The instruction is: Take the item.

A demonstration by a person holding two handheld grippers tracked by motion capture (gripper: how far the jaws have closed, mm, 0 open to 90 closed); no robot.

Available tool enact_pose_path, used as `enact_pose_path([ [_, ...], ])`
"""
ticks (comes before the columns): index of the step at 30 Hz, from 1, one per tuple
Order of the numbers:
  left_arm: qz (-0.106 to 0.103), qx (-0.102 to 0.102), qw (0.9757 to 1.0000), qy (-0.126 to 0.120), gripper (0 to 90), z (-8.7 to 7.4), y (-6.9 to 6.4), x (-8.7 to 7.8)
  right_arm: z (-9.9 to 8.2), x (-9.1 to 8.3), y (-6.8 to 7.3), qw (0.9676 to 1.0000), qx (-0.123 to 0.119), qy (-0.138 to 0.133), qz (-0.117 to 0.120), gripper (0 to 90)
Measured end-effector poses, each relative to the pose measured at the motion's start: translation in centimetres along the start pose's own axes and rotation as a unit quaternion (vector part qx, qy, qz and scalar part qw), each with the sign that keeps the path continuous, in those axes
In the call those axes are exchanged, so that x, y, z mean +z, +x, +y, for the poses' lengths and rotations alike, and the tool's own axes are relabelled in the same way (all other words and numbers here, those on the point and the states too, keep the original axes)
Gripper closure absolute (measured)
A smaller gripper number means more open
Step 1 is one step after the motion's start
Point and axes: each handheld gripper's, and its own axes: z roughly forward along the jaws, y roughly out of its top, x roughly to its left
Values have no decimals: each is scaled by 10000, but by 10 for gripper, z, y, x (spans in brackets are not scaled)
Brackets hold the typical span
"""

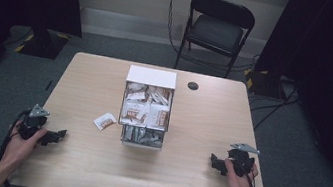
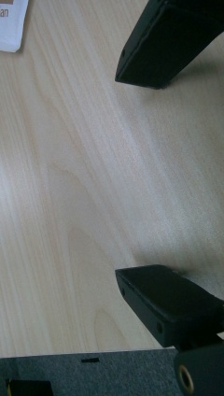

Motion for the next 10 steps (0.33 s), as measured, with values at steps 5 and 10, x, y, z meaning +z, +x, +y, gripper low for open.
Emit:
enact_pose_path([
  [5, 35, -38, 10000, 3, 54, 0, -1, 0, 0, 0, 0, 10000, 3, 1, 0, 0],
  [10, 43, -46, 10000, 5, 52, 0, -1, 0, 0, 0, 0, 10000, 2, 0, 0, 0],
])
